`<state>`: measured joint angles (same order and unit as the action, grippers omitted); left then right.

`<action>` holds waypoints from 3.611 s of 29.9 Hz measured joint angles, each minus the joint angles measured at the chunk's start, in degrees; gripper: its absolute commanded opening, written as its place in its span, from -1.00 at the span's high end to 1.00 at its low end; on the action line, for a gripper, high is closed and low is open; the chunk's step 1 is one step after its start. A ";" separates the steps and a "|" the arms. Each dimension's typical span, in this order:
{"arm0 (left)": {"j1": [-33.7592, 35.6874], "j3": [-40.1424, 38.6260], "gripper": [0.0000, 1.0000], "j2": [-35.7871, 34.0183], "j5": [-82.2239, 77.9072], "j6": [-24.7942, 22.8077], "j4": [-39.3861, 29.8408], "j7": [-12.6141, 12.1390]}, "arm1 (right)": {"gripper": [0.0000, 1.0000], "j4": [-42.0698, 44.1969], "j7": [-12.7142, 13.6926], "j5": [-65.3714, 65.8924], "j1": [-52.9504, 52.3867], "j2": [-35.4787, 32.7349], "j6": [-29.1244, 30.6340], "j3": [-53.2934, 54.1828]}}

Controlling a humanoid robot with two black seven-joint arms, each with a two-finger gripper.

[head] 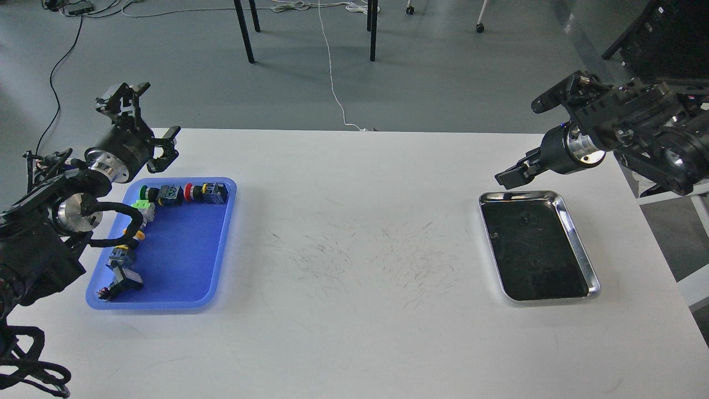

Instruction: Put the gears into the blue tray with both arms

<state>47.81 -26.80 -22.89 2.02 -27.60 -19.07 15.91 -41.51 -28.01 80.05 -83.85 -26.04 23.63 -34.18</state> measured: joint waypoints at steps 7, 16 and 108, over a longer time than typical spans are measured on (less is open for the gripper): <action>-0.13 -0.01 -0.97 -0.09 0.00 -0.02 0.00 0.00 | -0.70 -3.67 0.01 1.12 1.16 -3.73 0.87 -2.52; -0.26 -0.01 -0.97 -0.78 0.00 -0.42 0.00 0.09 | -0.62 1.19 0.02 1.47 5.28 -3.33 0.01 -5.10; -2.16 -0.09 -0.97 -1.56 0.09 -0.40 0.06 0.18 | 0.28 6.18 0.01 6.71 11.24 1.69 -6.31 -7.92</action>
<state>45.66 -26.89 -24.46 2.11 -28.00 -19.01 16.09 -35.33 -28.00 86.76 -72.61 -24.34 17.32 -42.10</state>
